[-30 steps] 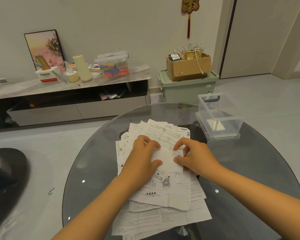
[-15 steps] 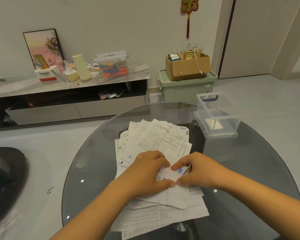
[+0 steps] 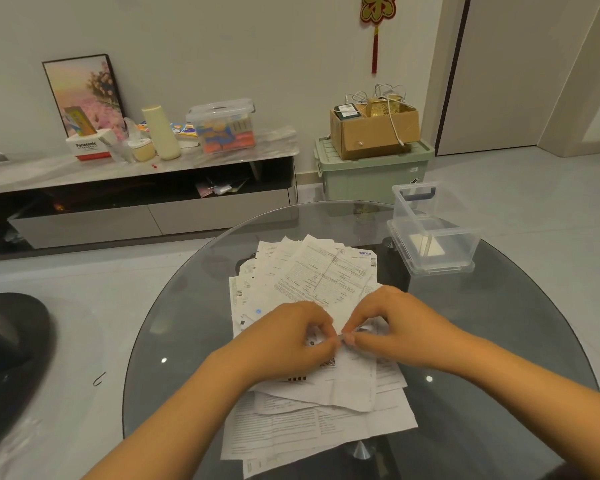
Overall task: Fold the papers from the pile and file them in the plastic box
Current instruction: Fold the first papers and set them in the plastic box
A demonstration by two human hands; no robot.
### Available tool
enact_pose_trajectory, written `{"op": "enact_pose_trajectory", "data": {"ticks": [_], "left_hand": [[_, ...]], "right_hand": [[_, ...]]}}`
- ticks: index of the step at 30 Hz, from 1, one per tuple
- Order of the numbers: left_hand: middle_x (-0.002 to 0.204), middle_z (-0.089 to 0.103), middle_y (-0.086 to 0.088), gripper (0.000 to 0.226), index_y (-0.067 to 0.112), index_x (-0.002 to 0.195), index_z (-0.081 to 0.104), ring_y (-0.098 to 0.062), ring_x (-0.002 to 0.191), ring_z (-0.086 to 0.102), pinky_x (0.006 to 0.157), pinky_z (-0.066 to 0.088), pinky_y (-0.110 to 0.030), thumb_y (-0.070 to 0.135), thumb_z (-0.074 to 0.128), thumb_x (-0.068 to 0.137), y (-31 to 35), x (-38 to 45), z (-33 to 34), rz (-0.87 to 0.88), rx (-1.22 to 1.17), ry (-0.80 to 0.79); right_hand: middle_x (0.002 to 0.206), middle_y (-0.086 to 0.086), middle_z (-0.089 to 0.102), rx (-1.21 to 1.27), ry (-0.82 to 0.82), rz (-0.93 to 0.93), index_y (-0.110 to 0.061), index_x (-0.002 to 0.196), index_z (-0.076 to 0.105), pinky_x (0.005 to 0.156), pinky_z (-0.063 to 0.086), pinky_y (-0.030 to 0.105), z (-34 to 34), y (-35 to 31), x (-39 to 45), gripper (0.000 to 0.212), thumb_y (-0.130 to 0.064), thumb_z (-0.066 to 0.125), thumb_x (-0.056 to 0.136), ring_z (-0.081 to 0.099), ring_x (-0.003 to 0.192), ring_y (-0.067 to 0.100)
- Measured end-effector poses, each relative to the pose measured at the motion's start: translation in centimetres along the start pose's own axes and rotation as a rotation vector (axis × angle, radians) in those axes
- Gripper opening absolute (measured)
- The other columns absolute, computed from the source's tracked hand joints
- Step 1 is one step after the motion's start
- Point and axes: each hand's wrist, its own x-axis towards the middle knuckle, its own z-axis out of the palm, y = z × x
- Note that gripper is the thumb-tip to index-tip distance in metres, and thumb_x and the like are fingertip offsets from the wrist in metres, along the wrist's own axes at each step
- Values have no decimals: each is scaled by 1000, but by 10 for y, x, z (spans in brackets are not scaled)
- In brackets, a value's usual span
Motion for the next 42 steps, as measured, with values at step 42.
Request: {"op": "enact_pose_trajectory", "data": {"ticks": [42], "left_hand": [[62, 68, 2, 14, 17, 69, 68, -4, 54, 61, 53, 43, -17, 17, 71, 83, 41, 51, 25, -272, -517, 398]], "right_hand": [[76, 17, 64, 449, 311, 391, -6, 94, 59, 43, 43, 11, -26, 23, -16, 16, 0, 67, 81, 60, 48, 8]]}}
